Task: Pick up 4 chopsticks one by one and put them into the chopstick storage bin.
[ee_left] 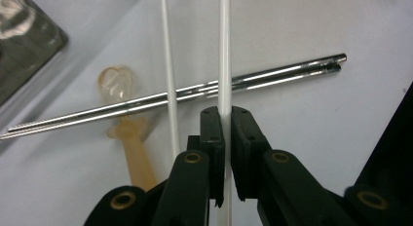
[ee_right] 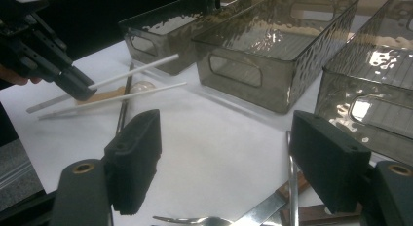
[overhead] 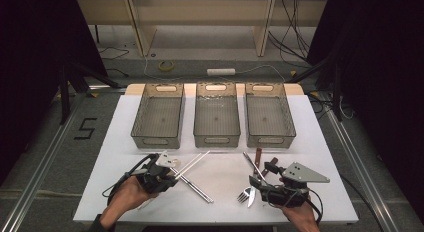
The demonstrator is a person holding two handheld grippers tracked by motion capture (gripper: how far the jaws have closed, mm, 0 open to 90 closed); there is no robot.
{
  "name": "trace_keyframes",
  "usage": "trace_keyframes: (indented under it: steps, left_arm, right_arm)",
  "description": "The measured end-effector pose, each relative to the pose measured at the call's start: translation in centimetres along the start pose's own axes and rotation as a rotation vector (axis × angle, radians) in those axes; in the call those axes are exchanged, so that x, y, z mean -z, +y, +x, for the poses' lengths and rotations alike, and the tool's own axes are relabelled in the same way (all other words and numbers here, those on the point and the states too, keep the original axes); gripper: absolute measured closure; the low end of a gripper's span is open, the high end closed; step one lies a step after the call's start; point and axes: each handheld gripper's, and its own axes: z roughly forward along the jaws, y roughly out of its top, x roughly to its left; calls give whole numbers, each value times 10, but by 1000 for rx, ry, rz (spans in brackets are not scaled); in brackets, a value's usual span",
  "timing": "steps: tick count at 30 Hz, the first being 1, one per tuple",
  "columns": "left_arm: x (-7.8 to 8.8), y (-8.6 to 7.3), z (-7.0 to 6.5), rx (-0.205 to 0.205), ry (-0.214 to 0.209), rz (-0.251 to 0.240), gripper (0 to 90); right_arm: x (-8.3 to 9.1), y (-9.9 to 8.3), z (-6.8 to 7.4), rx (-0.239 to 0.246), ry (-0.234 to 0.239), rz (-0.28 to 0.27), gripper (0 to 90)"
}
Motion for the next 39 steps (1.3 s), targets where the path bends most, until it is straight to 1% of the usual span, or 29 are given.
trace_keyframes:
  steps: [4, 8, 13, 15, 18, 20, 24, 27, 32, 33, 35, 37, 39]
  left_arm:
    - [8, 4, 9, 30, 6, -55, 842]
    - [17, 7, 18, 73, 12, -129, 842]
    - [25, 13, 28, 101, 30, -203, 842]
    - [27, 16, 31, 108, 38, -223, 842]
    - [31, 20, 37, 118, 44, -247, 842]
    - [32, 23, 41, 127, 56, -260, 842]
    - [36, 29, 51, 146, 60, -282, 842]
    - [39, 32, 60, 164, 76, -301, 842]
    - [45, 39, 76, 205, 97, -325, 841]
    - [46, 40, 80, 206, 104, -326, 842]
    - [49, 44, 87, 226, 115, -337, 842]
    - [51, 48, 94, 237, 132, -339, 842]
    - [53, 51, 101, 251, 147, -354, 842]
  right_arm:
    - [1, 0, -1, -3, -2, -7, 284]
    - [1, 0, -2, -3, -9, -14, 265]
    - [2, 0, -2, -5, -12, -22, 260]
    - [2, 0, -2, -4, -15, -23, 259]
    - [2, 0, -2, -5, -16, -25, 258]
    - [2, 0, -3, -3, -17, -25, 256]
    - [2, 0, -2, -3, -17, -26, 256]
    - [2, 0, -3, -3, -17, -26, 256]
    - [2, 0, -3, -3, -16, -25, 257]
    - [2, -1, -3, -2, -16, -23, 257]
    - [2, -1, -3, -2, -16, -23, 258]
    - [2, -1, -3, -5, -16, -22, 257]
    - [2, -1, -3, -5, -16, -21, 258]
